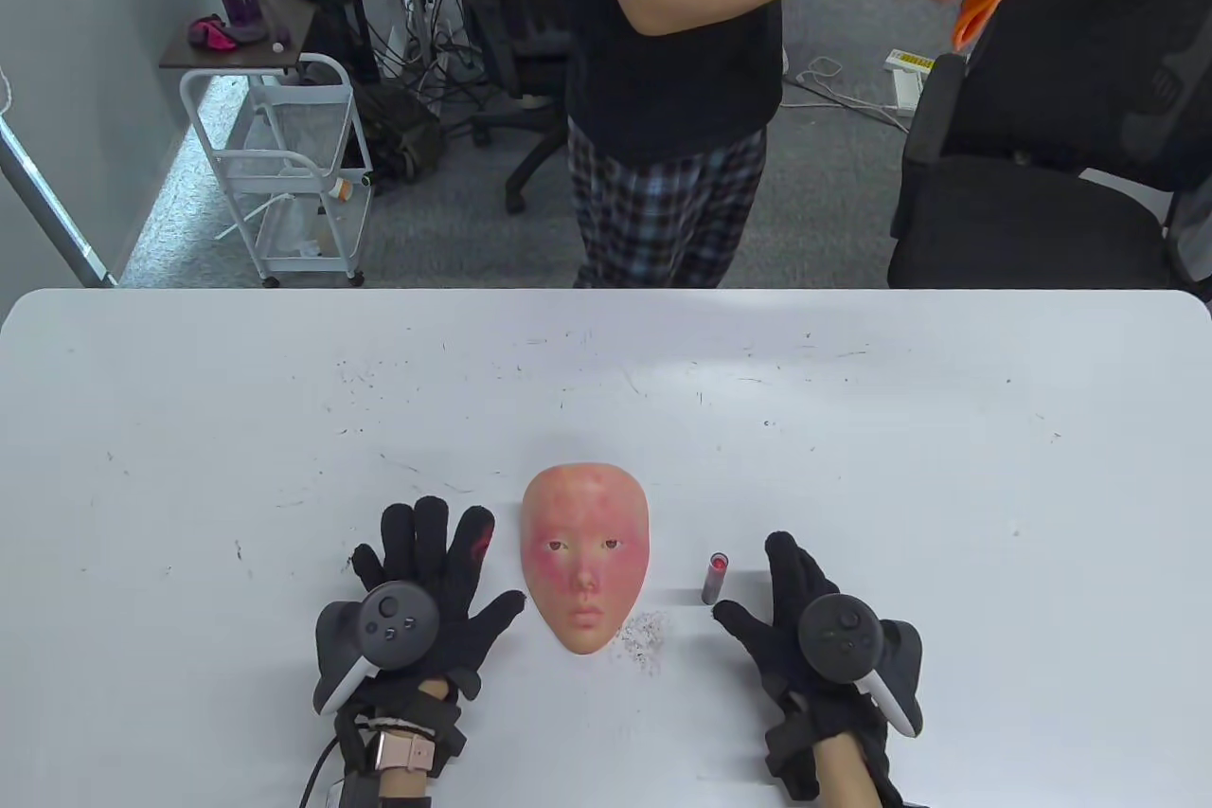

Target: Apply lipstick on mannequin lips

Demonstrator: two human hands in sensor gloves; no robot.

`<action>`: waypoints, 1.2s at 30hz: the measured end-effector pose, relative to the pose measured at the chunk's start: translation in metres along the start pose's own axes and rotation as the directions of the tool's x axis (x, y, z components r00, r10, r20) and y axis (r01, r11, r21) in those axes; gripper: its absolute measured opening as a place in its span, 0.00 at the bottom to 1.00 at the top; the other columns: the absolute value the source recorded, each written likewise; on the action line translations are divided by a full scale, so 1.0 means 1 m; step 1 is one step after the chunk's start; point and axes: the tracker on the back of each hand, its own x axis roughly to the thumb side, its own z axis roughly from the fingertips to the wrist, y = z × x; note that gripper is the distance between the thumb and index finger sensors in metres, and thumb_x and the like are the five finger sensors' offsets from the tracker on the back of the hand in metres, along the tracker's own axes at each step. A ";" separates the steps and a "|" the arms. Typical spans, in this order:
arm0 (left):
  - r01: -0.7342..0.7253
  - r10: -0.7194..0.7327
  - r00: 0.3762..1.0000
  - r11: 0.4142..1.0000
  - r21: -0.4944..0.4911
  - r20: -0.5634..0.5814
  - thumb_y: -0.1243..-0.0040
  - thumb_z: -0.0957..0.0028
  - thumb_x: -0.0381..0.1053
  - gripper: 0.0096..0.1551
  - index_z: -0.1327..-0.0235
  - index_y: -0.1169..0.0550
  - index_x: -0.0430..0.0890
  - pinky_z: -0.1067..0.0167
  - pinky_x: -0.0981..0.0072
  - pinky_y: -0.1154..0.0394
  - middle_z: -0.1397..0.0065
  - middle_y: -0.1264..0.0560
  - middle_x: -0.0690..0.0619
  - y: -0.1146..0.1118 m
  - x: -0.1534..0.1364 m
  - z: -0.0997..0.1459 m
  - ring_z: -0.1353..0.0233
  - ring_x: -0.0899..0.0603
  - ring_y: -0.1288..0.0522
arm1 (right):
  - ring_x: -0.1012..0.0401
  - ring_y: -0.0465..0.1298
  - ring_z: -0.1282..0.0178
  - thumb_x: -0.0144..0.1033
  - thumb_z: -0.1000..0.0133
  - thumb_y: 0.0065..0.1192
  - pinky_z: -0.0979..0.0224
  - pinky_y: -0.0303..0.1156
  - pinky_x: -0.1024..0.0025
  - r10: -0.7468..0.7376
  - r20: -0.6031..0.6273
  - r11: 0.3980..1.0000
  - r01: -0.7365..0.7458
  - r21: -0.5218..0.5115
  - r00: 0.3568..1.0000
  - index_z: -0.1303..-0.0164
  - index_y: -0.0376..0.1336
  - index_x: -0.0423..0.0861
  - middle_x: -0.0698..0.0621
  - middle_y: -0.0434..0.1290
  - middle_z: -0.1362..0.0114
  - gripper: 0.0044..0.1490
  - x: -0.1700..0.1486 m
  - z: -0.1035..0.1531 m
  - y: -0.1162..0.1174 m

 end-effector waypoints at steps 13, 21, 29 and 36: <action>-0.010 0.011 1.000 1.000 -0.019 0.023 0.56 0.45 0.80 0.53 0.13 0.62 0.70 0.32 0.32 0.82 0.12 0.76 0.56 -0.005 0.005 -0.004 0.18 0.44 0.85 | 0.58 0.75 0.37 0.55 0.45 0.63 0.33 0.72 0.60 0.032 -0.038 0.994 -0.027 0.109 0.999 0.29 0.58 0.56 0.55 0.71 0.30 0.35 0.019 -0.025 0.018; -0.176 0.177 0.975 0.984 -0.020 0.133 0.52 0.46 0.78 0.53 0.12 0.58 0.69 0.31 0.33 0.82 0.11 0.73 0.55 -0.017 0.031 -0.008 0.17 0.44 0.83 | 0.54 0.79 0.44 0.51 0.52 0.68 0.41 0.75 0.56 -0.044 0.165 0.995 0.059 -0.087 0.985 0.35 0.65 0.51 0.50 0.76 0.36 0.35 0.044 0.005 0.018; -0.129 0.149 0.924 0.988 -0.080 0.352 0.49 0.45 0.75 0.52 0.12 0.55 0.66 0.22 0.34 0.70 0.09 0.62 0.51 -0.029 0.094 -0.003 0.14 0.39 0.71 | 0.51 0.79 0.46 0.49 0.53 0.70 0.42 0.74 0.54 -0.121 0.324 0.991 0.131 -0.010 0.938 0.37 0.67 0.49 0.47 0.77 0.37 0.35 0.085 0.020 0.030; -0.064 0.040 0.877 0.997 0.034 0.480 0.43 0.43 0.57 0.33 0.22 0.32 0.56 0.31 0.44 0.38 0.26 0.30 0.46 -0.029 0.115 0.003 0.27 0.37 0.37 | 0.51 0.80 0.48 0.50 0.54 0.71 0.44 0.75 0.54 -0.095 0.371 0.995 0.101 0.003 0.924 0.39 0.68 0.49 0.47 0.78 0.39 0.33 0.094 0.027 0.031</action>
